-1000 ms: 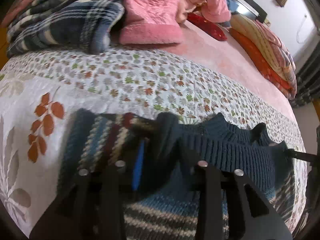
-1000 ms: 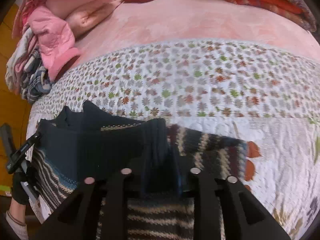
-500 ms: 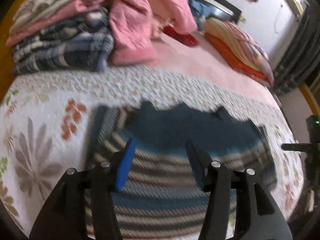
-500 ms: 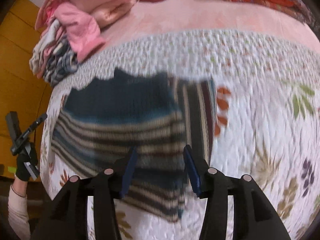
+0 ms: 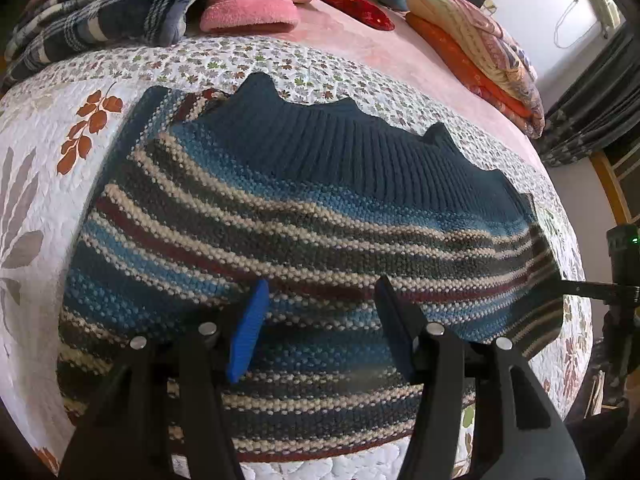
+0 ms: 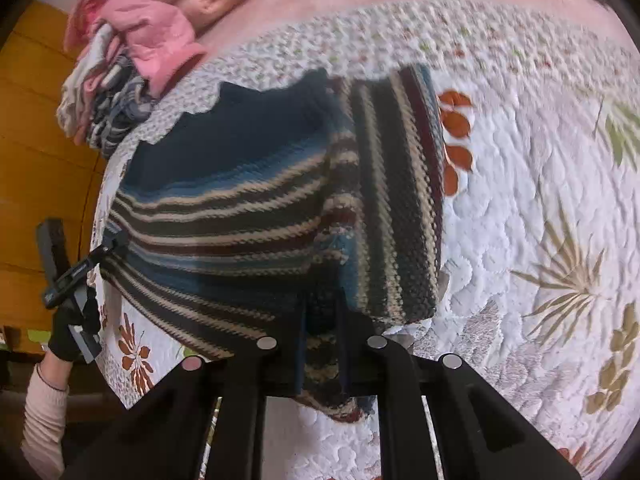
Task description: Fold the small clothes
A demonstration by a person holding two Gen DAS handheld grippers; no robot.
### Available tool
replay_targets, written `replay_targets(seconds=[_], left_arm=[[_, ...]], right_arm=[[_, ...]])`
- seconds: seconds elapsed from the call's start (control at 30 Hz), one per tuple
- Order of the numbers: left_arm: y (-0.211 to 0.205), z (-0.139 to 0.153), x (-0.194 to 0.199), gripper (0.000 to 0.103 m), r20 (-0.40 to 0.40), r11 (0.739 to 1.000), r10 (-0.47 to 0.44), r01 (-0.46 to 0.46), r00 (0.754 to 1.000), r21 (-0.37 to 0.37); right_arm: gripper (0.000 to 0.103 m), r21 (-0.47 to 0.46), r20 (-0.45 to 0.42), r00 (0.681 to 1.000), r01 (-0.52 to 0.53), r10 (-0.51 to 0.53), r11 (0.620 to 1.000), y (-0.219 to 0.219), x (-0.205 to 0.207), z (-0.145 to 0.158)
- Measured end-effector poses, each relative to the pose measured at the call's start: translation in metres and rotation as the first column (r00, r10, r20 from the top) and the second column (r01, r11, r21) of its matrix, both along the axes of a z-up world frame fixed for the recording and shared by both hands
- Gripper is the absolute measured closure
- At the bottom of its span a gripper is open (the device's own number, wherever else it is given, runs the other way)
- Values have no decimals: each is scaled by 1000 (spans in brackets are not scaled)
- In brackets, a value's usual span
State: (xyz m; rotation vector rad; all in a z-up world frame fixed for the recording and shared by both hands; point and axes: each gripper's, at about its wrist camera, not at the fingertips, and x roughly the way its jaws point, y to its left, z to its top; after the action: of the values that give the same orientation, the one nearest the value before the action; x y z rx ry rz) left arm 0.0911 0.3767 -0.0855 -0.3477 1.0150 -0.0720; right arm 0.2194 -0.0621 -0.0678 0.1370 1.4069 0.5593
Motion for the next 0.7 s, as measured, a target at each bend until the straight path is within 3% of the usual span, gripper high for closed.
replay_targets(seconds=[0.1,0.33,0.57,0.67,0.7], left_arm=[[3,-3,-2,48,-2,1000,-10,10,1000,1],[3,-6,-2,48,-10,1000,-22,22,1000,11],[2,-10,1,48,-7,999,-23,23,1000,23],[1,-8,0,48,-4,999,-18,18,1000,27],[1,-6,0,47,-1,1000,-11,11,1000,18]], right_arm=[[91,-23,10,1000,8,-8,1000,-7,-2,4],[91,-87,-47,998,34,-38,996,-17,-1,-28],[91,-115,-45,998,27,-32,993,-13,-3,-35],[84,-97,-51,998,31,-36,995,-14,-3,-30],[75,-87,-51,998,36,-41,996,-14,-2,-26]])
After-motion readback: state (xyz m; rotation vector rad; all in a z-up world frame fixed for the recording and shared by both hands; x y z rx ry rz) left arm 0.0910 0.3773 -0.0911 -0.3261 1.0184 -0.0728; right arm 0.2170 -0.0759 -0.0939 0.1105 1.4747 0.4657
